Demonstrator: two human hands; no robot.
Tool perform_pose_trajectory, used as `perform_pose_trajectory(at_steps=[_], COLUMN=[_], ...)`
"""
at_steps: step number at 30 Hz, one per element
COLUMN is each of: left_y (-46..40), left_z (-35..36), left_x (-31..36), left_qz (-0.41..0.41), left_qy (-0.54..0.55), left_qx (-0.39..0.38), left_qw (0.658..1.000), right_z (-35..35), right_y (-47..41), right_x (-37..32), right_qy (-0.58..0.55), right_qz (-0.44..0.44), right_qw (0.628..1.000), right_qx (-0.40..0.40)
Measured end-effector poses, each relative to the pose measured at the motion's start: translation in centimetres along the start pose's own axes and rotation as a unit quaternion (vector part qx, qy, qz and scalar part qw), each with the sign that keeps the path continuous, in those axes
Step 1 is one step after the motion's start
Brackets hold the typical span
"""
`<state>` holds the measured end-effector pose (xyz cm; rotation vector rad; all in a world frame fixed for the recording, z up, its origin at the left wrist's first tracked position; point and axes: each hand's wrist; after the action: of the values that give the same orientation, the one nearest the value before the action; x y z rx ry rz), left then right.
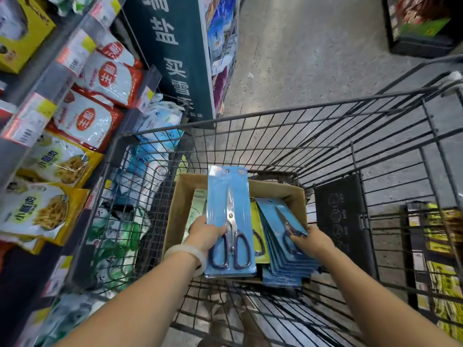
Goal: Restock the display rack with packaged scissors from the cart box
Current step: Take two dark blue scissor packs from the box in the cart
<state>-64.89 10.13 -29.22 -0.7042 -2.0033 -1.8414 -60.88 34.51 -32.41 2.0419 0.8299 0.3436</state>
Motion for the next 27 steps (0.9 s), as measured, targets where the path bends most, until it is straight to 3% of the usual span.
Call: perform_pose_trajectory(at_steps=[2,6,9,12,17,22,27], left_y=[-0.1,-0.4,-0.5,-0.8,-0.8,0.2,1.6], left_z=[-0.1,-0.4,-0.9,-1.5,-2.3,-3.2,-4.6], left_x=[-0.3,-0.7,-0.6,-0.5,-0.1,0.5,1.1], left_qz=[0.011,0.012,0.016,0.017,0.026,0.068,0.079], left_qy=[-0.003,0.008,0.013,0.024,0.042,0.009,0.012], left_qx=[-0.003,-0.011,-0.017,-0.022,-0.008,-0.003,0.011], left_qw=[1.000,1.000,1.000,0.999,0.999,0.998,0.997], right_z=[0.4,0.0,-0.2,0.0,0.5,1.3,2.5], right_y=[-0.2,-0.5,-0.4,-0.2,0.8,2.2,5.2], right_x=[-0.1,-0.5,-1.0,-1.3,-2.1,-3.3,-3.0], right_qy=[0.014,0.026,0.031,0.001,-0.031,-0.194,-0.341], right_qz=[0.010,0.056,0.086,0.091,0.099,0.083,0.008], right_qw=[1.000,0.998,0.996,0.996,0.994,0.977,0.939], right_qx=[-0.014,0.029,0.006,-0.016,0.016,-0.034,-0.050])
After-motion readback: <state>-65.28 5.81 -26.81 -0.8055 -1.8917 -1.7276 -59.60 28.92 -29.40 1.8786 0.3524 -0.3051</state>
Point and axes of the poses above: each hand's wrist, its own y-axis away from the middle knuckle, its own z-axis out of the palm, x = y × z, and after that the axes turned 5 degrees about z, right-handed
